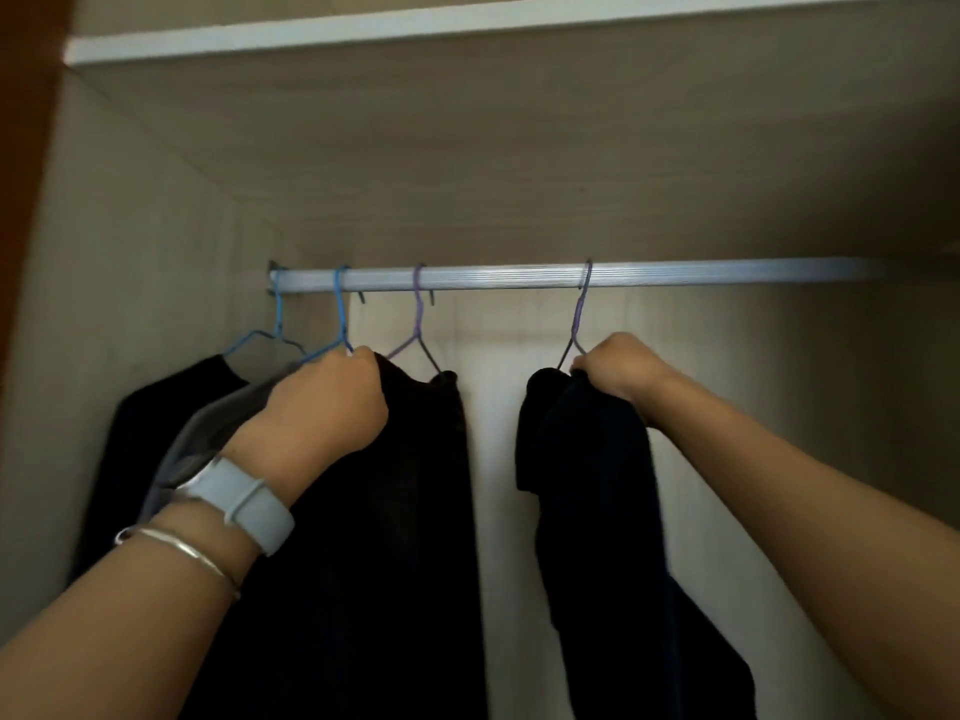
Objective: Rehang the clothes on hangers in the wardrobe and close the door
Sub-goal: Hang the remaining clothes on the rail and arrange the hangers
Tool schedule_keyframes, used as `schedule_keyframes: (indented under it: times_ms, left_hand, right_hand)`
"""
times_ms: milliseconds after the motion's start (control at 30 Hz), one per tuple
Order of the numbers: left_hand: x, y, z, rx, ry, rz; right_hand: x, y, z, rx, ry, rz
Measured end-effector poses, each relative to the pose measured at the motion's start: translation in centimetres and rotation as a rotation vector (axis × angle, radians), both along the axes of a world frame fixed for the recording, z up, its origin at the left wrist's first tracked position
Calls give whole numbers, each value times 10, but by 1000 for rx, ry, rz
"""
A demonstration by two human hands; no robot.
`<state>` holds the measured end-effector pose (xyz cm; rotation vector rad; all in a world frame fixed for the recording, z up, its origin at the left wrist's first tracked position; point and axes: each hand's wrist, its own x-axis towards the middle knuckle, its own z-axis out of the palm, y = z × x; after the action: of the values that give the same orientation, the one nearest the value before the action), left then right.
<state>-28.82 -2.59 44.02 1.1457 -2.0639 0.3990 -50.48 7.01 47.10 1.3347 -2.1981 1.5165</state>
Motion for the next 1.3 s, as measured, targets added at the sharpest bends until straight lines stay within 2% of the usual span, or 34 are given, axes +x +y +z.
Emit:
schedule_keyframes:
  times_ms: [200, 367, 467, 600, 767, 867, 1000, 1133, 1300]
  left_hand:
    - [9, -8, 10, 159, 21, -200]
    - [5, -3, 6, 287, 48, -326]
    - [6, -4, 6, 324, 94, -360]
    - [13, -2, 5, 381, 118, -446]
    - [11, -3, 6, 300, 1, -284]
    - [4, -5, 8, 275, -76, -217]
    - [0, -3, 9, 236, -111, -156]
    - [-1, -1, 9, 234, -146, -77]
    - [-2, -3, 3, 163, -118, -93]
  right_hand:
    - [46, -51, -6, -2, -54, 78]
    - [75, -78, -3, 75, 46, 47]
    - [84, -81, -2, 113, 70, 21]
    - [91, -59, -11, 124, -8, 112]
    - [86, -27, -28, 211, -6, 127]
    - [77, -21, -28, 129, -34, 72]
    - [64, -18, -31, 14, 15, -26]
    - [60, -8, -32, 27, 89, -119]
    - [70, 1, -26, 62, 151, -102]
